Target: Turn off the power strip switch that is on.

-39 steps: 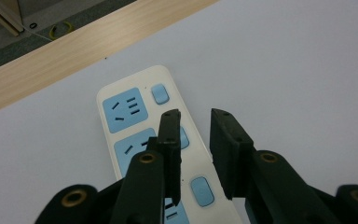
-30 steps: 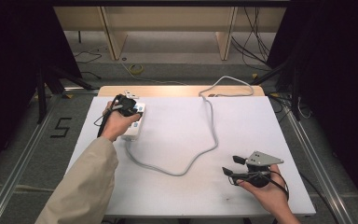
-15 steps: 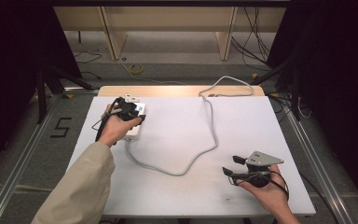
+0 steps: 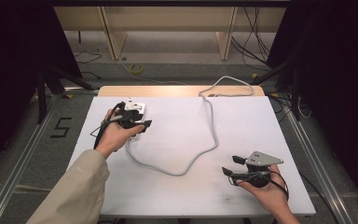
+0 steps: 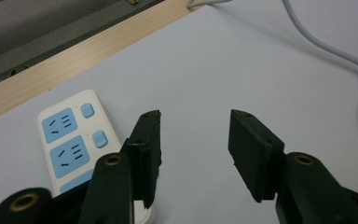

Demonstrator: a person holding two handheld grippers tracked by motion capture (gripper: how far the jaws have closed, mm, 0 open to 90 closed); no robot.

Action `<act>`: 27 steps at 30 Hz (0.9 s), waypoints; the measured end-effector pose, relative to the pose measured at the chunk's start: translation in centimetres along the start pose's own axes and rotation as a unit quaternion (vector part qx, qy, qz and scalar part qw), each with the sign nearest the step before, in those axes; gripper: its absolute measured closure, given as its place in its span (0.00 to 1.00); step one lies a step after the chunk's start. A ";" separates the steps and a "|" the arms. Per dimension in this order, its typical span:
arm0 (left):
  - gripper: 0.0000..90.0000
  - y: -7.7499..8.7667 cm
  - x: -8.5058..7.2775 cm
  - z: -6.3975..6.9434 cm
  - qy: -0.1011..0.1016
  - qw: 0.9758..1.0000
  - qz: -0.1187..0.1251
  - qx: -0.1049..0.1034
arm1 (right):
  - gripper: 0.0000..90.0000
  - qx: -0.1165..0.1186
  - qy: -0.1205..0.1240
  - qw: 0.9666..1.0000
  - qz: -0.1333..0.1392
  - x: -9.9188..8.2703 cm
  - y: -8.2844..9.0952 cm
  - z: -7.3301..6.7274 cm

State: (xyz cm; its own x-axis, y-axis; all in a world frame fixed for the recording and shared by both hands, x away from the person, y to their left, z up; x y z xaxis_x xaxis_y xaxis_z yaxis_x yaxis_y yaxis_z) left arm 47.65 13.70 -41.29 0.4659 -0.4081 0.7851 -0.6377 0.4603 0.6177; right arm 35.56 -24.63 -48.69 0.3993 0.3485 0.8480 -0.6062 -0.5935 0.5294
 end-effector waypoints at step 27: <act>0.46 2.8 -4.0 3.6 -0.016 0.999 0.023 -0.034 | 0.41 0.004 0.003 1.000 0.000 0.0 -0.1 -0.2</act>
State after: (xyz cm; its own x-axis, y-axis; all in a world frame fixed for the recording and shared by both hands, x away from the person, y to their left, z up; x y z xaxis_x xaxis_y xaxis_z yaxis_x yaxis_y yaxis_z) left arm 41.75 13.78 -42.86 0.4162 -0.4103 0.8114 -0.6145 0.5309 0.5836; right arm 35.48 -24.47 -48.71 0.3956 0.3529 0.8479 -0.6006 -0.5991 0.5295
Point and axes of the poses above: each handheld gripper's, and its own axes: y roughly backward along the jaws, x roughly out of its top, z roughly to its right, the point moved 3 cm from there along -y, roughly forward along the jaws, and after that the axes turned 1 degree about -x, right-handed, at the moved point
